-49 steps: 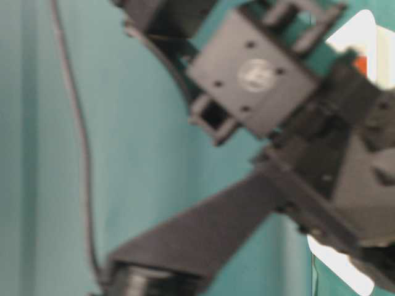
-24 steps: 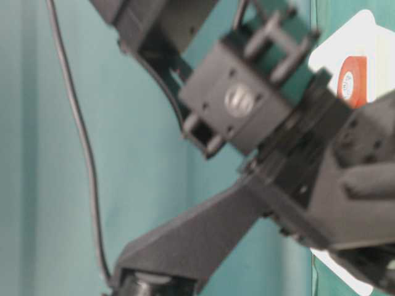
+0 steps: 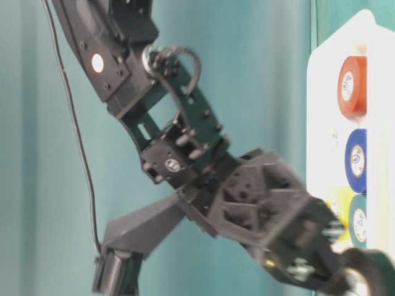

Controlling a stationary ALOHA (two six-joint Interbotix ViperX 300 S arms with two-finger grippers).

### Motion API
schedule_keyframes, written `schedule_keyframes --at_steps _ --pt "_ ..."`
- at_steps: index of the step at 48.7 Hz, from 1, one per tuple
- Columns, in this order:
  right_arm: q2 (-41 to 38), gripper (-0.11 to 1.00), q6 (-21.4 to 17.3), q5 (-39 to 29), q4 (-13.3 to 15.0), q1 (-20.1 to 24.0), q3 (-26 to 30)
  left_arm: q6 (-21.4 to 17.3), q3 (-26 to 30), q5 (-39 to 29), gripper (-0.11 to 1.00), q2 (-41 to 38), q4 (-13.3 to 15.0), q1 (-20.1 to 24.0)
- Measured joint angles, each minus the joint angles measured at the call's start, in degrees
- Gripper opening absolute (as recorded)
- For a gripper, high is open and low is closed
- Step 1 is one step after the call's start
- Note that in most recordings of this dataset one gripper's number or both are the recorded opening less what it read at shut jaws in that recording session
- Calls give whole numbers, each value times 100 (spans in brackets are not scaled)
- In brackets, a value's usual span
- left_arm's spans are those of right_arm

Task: Put the tape into the white case with the right arm.
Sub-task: 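Grip the black roll and carry it to the tray, then lower the black roll into the tray beside the orange-red roll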

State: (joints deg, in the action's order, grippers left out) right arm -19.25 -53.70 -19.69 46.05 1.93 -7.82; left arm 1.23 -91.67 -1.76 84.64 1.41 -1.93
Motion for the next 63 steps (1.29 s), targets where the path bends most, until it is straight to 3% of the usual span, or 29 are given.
schedule_keyframes --at_steps 16,41,52,63 --pt "9 0 0 88 18 -835 0 0 0 0 1 0 0 0" --pt "18 0 9 246 26 -1063 -158 0 9 0 1 -9 0 0" --pt "316 0 0 255 18 -1125 -659 0 0 -9 1 -9 0 0" --pt "1011 0 0 255 18 -1354 -1521 0 0 0 1 0 0 0"
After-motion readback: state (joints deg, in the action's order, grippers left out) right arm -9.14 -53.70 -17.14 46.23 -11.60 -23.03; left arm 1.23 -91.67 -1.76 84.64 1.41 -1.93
